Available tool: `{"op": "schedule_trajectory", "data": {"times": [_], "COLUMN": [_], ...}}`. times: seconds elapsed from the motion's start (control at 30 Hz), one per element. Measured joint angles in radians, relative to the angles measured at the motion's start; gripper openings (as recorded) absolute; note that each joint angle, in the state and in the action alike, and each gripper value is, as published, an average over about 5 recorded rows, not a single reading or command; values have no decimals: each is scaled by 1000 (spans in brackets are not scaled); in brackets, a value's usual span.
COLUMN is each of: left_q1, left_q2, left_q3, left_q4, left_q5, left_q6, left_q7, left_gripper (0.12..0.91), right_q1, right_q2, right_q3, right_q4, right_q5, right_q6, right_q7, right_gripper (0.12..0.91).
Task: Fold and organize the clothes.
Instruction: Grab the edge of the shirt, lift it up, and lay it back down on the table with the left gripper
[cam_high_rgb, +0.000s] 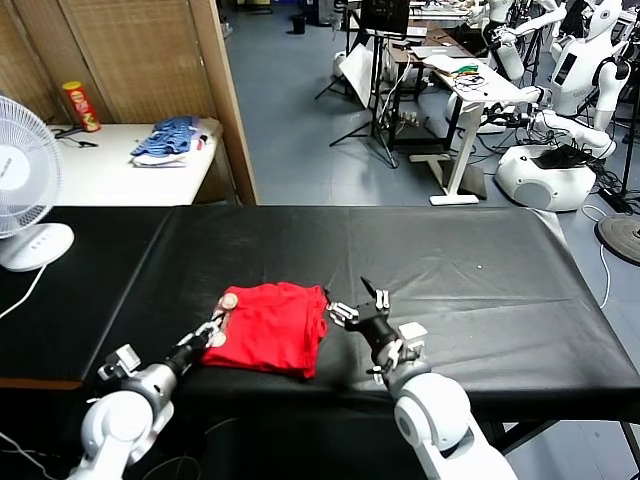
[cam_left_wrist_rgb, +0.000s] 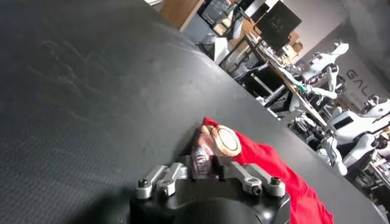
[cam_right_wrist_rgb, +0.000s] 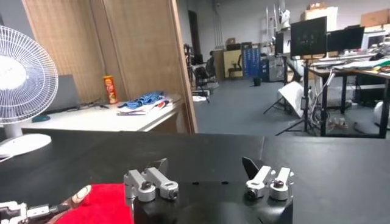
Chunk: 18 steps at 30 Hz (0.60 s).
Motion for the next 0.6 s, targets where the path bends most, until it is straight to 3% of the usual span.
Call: {"op": "schedule_trajectory", "data": {"times": [0.1, 0.27, 0.6], "left_q1": [0, 1, 21], "left_q2": [-3, 11, 121], "left_q3": [7, 17, -35], "left_q4": [-9, -27, -43], "left_q5": [64, 272, 789], "left_q6": [-19, -77, -167], "left_q7": [-1, 0, 26], "left_gripper": [155, 159, 154], "right_q1": [-13, -42, -99], "right_q2": [3, 12, 17], "right_q3": [12, 38, 80], "right_q4": [9, 22, 64], "right_q5": [-33, -120, -160], "right_q6": [-12, -63, -91], "right_q7": [21, 70, 70], "right_gripper": [798, 798, 798]}}
